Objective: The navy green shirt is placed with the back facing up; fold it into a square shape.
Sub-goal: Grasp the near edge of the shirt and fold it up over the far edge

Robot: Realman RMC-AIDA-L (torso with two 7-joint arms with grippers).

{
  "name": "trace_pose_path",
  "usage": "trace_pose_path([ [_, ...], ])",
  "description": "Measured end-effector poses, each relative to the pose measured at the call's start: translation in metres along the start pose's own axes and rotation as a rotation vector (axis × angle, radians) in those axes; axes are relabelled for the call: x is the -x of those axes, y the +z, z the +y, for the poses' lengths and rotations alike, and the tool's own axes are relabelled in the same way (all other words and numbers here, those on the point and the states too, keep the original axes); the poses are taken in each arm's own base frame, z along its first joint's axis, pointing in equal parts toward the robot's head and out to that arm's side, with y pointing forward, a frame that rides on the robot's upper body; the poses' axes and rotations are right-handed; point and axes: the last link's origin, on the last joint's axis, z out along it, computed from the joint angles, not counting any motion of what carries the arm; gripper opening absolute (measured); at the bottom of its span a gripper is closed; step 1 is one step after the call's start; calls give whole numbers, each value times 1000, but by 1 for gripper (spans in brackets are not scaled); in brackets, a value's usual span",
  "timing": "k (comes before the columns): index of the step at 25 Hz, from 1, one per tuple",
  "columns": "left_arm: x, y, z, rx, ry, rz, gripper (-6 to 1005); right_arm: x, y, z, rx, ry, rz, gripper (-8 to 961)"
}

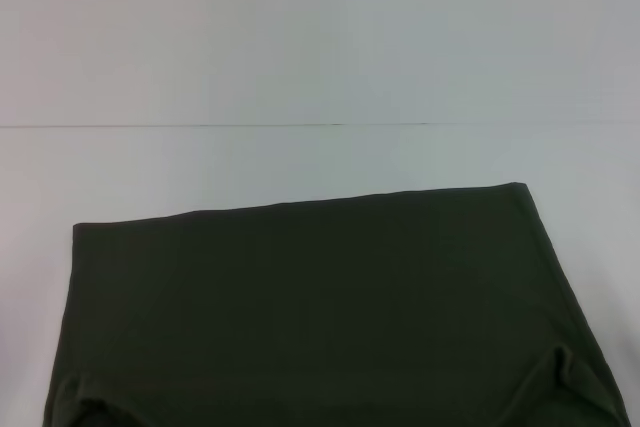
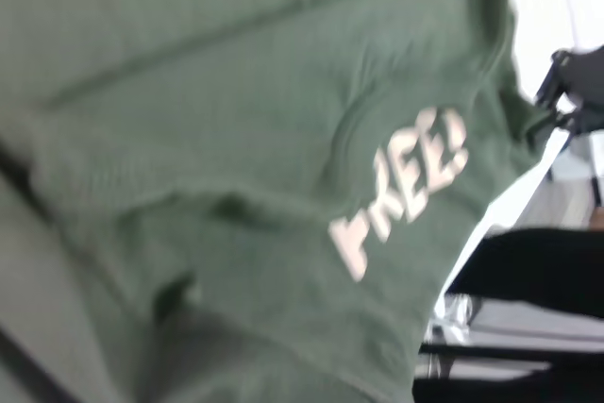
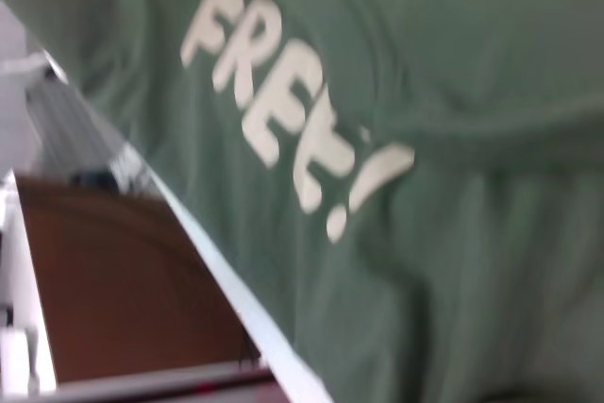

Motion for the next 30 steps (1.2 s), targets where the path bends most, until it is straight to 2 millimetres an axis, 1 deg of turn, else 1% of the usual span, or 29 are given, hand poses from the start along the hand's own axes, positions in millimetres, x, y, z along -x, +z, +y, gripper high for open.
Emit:
trace_pose_path([
  [4, -6, -7, 0, 6, 11, 74, 45, 1, -14, -4, 7, 10, -116, 31],
  [8, -13, -19, -3, -4, 9, 182, 45, 3, -30, -11, -10, 36, -252, 31],
  [12, -17, -33, -12, -37, -14, 322, 45, 9, -47, -18, -38, 62, -391, 31],
  [17, -19, -43, -25, -79, -61, 473, 44, 18, -61, -27, -73, 121, -542, 32],
  [20, -21, -48, -32, -97, -90, 557, 44, 23, -67, -37, -123, 175, -611, 32],
  [22, -23, -49, -36, -109, -105, 602, 44, 28, -68, -42, -147, 202, -653, 32],
  [30, -34, -41, -47, -137, -130, 749, 45, 45, -62, -56, -211, 257, -803, 31],
])
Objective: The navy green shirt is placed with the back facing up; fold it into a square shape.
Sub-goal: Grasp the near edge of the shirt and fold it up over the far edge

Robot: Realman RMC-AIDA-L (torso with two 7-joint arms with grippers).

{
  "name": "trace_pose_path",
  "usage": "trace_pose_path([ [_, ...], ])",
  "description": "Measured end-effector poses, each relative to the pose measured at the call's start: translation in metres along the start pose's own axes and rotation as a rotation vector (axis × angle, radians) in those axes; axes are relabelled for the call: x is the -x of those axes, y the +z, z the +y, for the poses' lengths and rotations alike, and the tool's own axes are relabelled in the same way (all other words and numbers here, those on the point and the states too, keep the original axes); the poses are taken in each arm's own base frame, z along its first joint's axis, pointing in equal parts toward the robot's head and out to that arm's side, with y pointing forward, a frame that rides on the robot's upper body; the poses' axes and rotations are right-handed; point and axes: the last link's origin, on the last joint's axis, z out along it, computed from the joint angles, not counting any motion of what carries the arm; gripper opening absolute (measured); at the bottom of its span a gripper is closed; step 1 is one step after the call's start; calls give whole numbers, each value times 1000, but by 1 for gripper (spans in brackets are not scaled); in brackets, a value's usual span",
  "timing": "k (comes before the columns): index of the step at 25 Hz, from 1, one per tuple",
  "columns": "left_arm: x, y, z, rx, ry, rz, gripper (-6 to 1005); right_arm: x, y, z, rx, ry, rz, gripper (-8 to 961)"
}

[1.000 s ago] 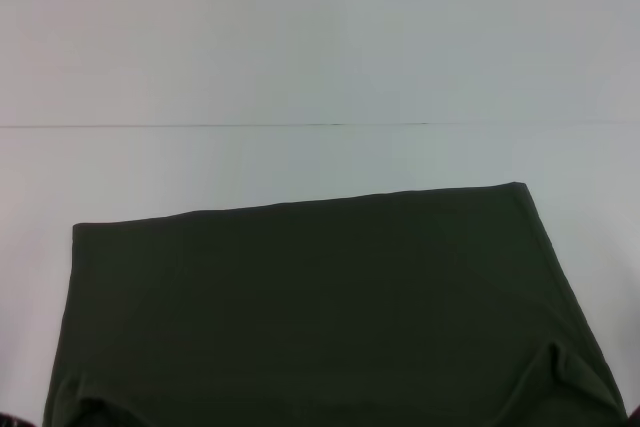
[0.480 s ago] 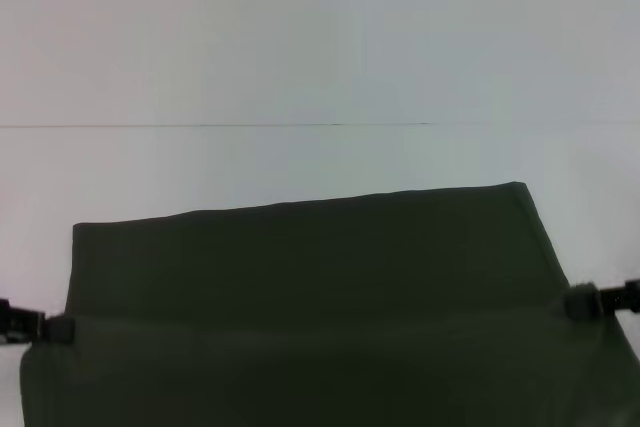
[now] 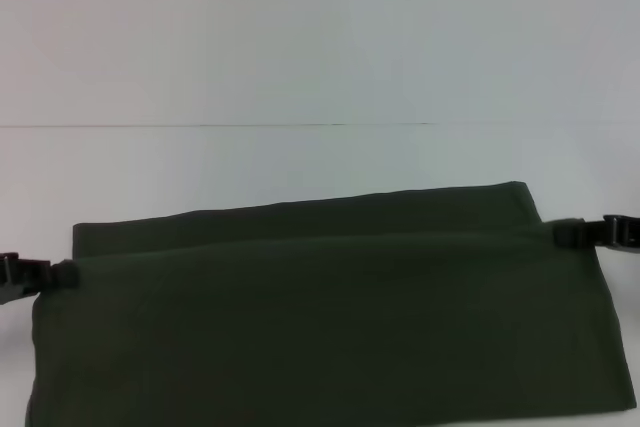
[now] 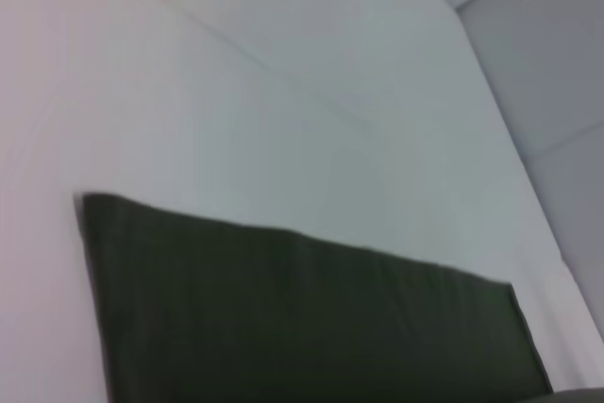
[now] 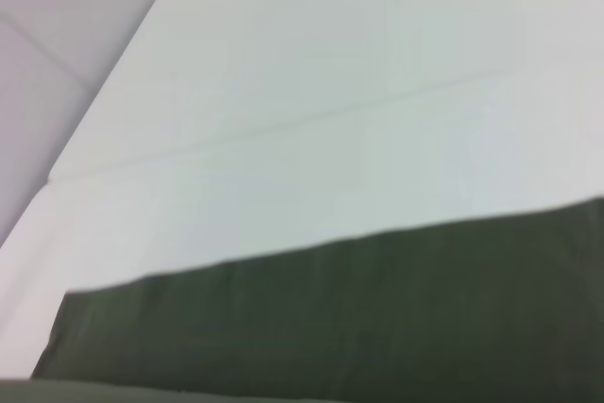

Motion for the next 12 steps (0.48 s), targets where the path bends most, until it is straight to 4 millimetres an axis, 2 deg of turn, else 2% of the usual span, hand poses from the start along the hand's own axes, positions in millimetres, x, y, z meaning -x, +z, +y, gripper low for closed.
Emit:
trace_pose_path([
  [12, -18, 28, 0, -49, 37, 134, 46, 33, 21, 8, -56, -35, -129, 31],
])
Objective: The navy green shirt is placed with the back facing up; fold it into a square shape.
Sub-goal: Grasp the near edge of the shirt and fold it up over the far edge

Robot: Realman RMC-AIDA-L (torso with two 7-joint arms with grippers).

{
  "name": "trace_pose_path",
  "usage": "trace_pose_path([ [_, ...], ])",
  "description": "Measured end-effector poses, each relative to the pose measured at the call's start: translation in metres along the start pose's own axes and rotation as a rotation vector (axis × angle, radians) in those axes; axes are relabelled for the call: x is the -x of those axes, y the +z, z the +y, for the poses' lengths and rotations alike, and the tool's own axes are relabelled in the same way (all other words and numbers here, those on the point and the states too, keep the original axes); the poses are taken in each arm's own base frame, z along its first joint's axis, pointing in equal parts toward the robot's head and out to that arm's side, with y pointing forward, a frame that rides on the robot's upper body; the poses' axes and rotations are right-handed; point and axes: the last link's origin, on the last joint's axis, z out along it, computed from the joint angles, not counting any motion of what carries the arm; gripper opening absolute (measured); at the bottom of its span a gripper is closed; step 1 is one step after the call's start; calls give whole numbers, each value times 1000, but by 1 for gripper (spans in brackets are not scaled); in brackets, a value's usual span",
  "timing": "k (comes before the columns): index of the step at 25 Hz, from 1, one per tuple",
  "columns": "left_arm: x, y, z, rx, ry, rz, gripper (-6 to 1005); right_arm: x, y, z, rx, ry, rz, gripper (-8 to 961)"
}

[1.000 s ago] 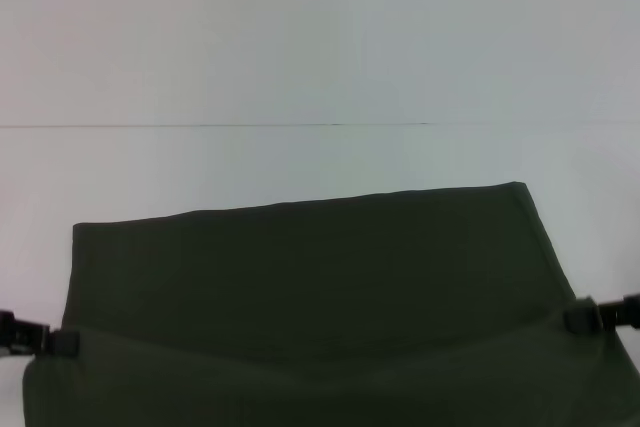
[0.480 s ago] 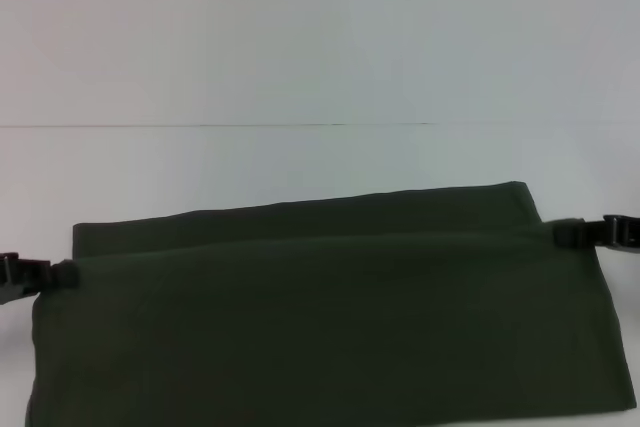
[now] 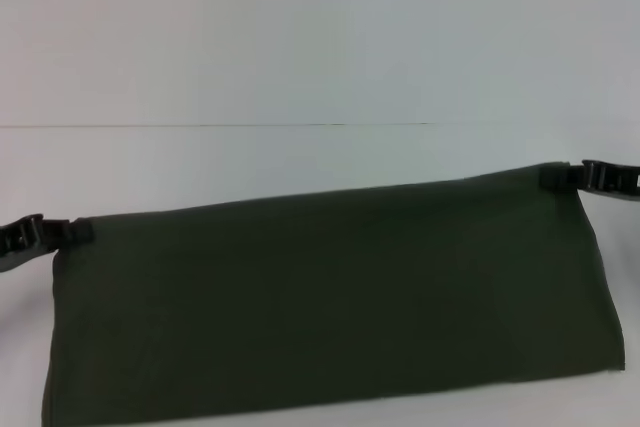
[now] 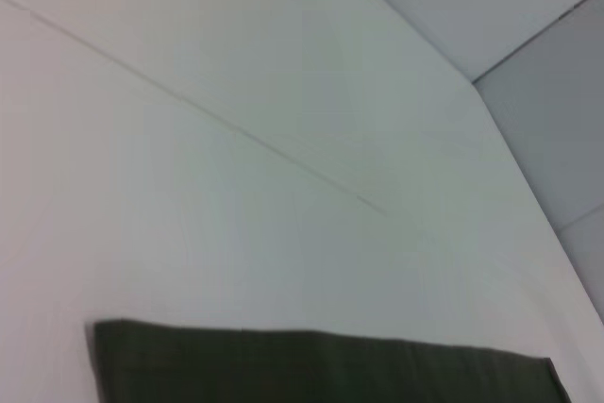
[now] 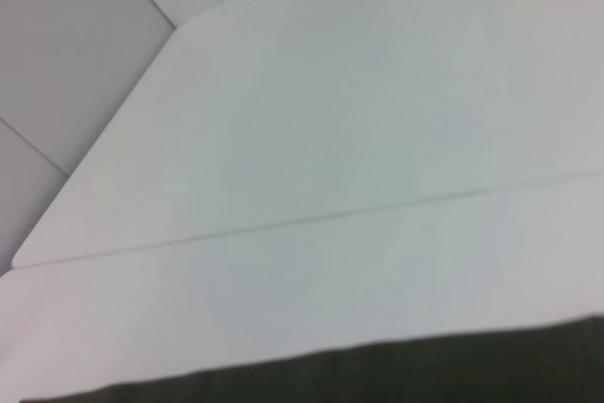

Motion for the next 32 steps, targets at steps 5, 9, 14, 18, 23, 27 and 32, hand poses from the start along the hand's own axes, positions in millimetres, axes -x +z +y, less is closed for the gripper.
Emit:
trace_pose_path([
  [5, -8, 10, 1, -21, 16, 56, 50, 11, 12, 5, -29, -19, -32, 32],
  [9, -11, 20, 4, -31, 43, 92, 52, 16, 23, 7, -67, -29, -56, 32],
  [14, -15, 31, 6, -64, 73, 124, 55, 17, 34, 8, -116, -42, -76, 32],
  [18, -13, 40, 6, -90, 89, 119, 57, 17, 41, 12, -138, -54, -80, 31],
  [23, -12, 49, 7, -116, 99, 139, 61, 17, 47, 15, -150, -56, -91, 31],
  [27, -12, 51, 7, -120, 94, 157, 63, 16, 49, 14, -165, -56, -103, 32],
  [32, -10, 54, 8, -124, 96, 170, 66, 16, 52, 11, -192, -37, -126, 32],
])
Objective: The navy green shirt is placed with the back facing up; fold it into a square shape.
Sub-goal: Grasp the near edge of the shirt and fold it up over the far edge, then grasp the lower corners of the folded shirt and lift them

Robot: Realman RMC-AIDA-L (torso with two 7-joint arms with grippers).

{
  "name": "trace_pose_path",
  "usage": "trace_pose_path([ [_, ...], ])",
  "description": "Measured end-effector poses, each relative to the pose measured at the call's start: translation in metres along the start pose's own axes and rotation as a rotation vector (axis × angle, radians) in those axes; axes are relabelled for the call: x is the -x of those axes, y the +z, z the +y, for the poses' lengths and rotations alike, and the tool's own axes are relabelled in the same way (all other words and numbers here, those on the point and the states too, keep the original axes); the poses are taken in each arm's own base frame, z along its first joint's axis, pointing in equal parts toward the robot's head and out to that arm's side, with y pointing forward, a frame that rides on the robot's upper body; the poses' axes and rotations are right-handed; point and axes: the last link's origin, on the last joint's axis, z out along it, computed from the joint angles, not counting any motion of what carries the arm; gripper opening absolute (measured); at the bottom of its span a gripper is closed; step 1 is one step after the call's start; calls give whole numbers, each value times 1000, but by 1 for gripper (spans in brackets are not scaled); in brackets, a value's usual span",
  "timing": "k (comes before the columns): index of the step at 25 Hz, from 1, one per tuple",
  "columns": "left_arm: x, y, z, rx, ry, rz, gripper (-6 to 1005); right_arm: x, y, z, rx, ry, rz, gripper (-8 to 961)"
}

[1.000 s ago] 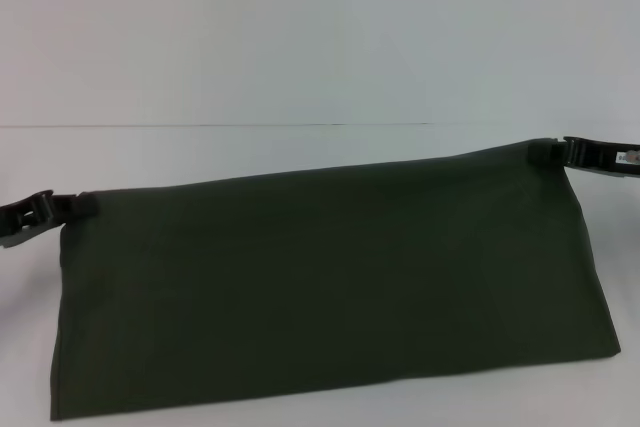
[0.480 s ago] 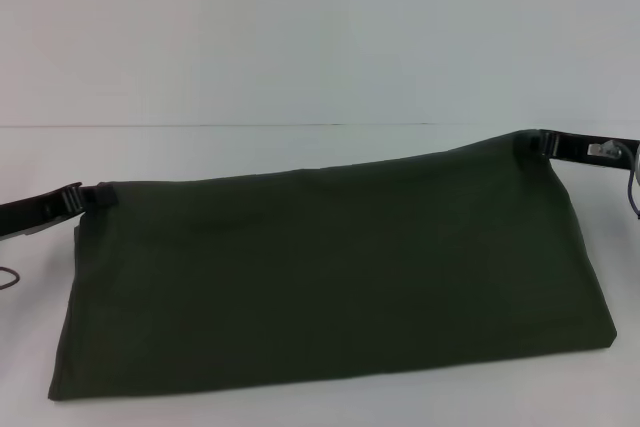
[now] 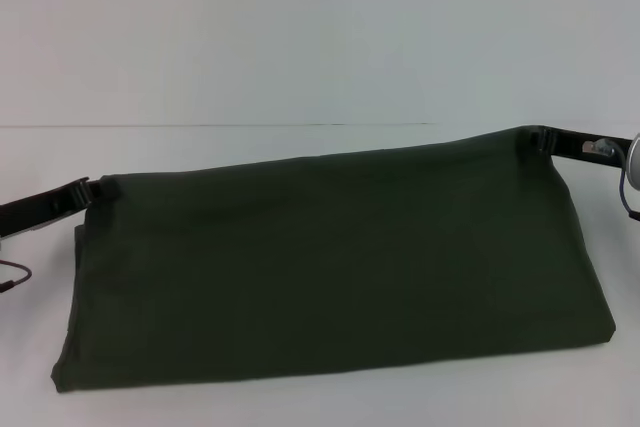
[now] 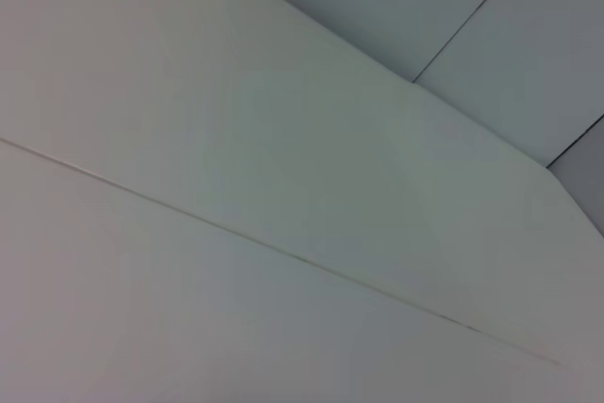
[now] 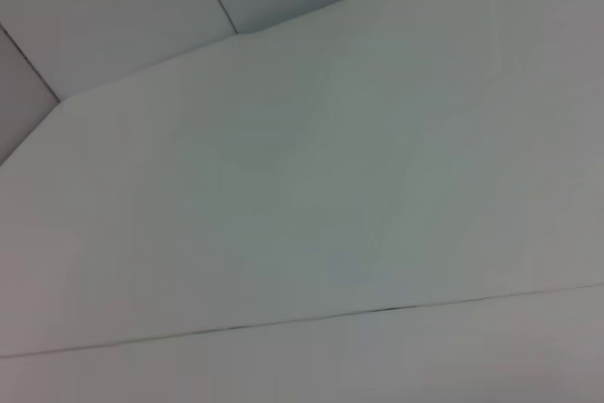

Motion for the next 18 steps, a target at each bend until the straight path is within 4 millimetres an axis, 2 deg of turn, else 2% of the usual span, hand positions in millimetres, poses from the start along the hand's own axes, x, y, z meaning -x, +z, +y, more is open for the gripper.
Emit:
trace_pose_path([
  [5, 4, 2, 0, -9, -2, 34, 69, -4, 2, -2, -11, 1, -21, 31],
  [11, 6, -1, -2, -3, -13, 120, 73, -9, 1, -7, -20, 9, -35, 150],
  [13, 7, -1, -2, -9, -9, 126, 74, -11, 0, -9, -24, 21, -40, 382],
  [18, 10, 2, -5, -40, -2, 132, 207, -15, -5, -14, -15, 65, -57, 585],
])
